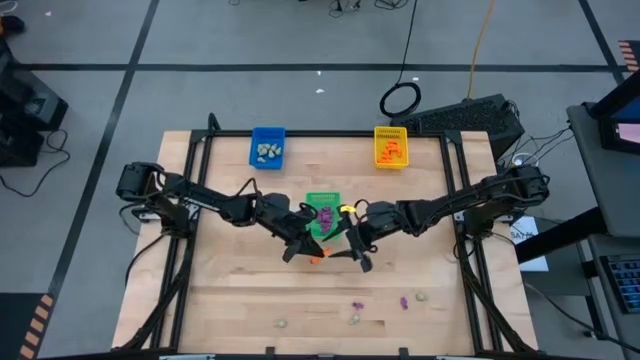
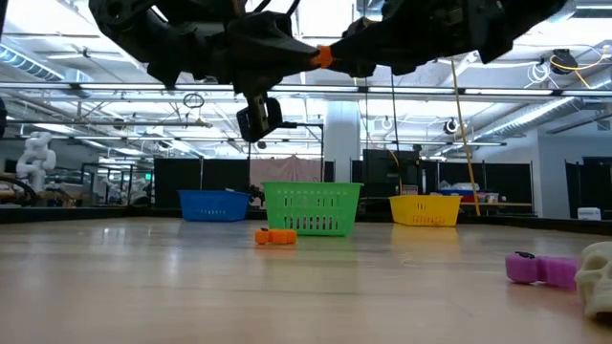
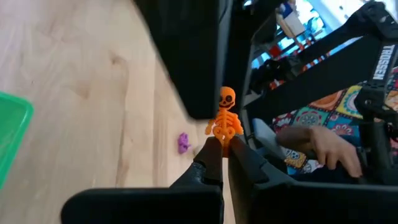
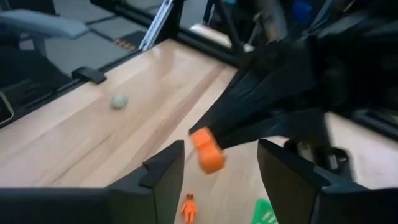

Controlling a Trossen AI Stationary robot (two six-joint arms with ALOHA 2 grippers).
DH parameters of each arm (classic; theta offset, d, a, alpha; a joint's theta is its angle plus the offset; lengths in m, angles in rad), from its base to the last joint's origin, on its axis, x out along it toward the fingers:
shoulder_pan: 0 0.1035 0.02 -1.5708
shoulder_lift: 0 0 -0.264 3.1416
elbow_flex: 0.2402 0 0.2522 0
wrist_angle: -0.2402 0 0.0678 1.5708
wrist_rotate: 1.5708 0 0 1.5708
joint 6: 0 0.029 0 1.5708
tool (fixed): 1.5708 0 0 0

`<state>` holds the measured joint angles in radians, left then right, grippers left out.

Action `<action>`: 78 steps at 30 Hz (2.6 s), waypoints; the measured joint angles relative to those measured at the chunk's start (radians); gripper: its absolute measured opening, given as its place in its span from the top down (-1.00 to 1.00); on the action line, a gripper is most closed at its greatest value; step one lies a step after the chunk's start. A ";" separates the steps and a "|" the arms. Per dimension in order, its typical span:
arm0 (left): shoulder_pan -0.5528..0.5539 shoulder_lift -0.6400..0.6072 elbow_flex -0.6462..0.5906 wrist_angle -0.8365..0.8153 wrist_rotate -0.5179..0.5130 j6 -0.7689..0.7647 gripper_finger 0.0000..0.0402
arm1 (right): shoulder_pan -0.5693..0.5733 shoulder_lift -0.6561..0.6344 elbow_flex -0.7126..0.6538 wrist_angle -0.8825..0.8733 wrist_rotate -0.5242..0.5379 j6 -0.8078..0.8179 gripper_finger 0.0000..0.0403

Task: Sort Halloween decoration
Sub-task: Put the orange skeleton toy into the yellow bin, then put the purple skeleton toy into the green bin

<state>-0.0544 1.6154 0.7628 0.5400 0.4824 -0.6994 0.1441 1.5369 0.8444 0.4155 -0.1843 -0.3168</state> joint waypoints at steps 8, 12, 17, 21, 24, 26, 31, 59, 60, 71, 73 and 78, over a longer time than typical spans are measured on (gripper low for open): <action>-0.001 0.000 0.000 0.031 -0.001 -0.001 1.00 | 0.002 0.002 0.034 -0.061 0.000 0.003 0.38; 0.000 -0.001 0.000 0.031 -0.013 -0.001 1.00 | 0.002 0.002 0.034 -0.064 -0.002 0.000 0.66; 0.002 -0.001 0.000 0.022 -0.024 0.006 1.00 | 0.009 0.001 0.033 -0.067 -0.002 -0.018 0.94; 0.002 -0.001 0.002 -0.009 -0.041 0.064 0.89 | 0.010 -0.006 0.033 -0.075 0.003 -0.022 0.90; 0.001 0.002 0.002 -0.054 -0.046 0.115 0.75 | 0.010 -0.015 0.032 -0.069 0.006 -0.020 0.91; 0.000 0.013 0.000 -0.060 -0.048 0.171 0.65 | 0.011 -0.040 0.032 -0.086 0.036 -0.020 0.93; 0.000 0.014 0.000 -0.048 -0.051 0.350 0.59 | 0.004 -0.102 0.032 -0.182 0.198 -0.002 0.93; 0.074 0.014 0.000 -0.101 -0.428 0.632 1.00 | -0.905 -0.044 0.032 -0.700 0.360 0.329 0.93; 0.074 0.014 0.000 -0.107 -0.428 0.636 1.00 | -0.916 -0.024 0.032 -0.689 0.353 0.330 0.93; 0.074 0.014 0.000 -0.145 -0.428 0.635 1.00 | -0.957 0.027 0.033 -0.673 0.339 0.358 0.55; 0.074 0.014 0.000 -0.158 -0.428 0.639 1.00 | -0.956 0.025 0.033 -0.675 0.338 0.358 0.39; 0.072 -0.030 -0.002 -0.249 -0.475 0.693 1.00 | -0.924 -0.028 0.033 -0.682 0.367 0.335 0.24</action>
<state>0.0175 1.5853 0.7605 0.2912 0.0077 -0.0069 -0.7795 1.5093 0.8772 -0.2665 0.1824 0.0177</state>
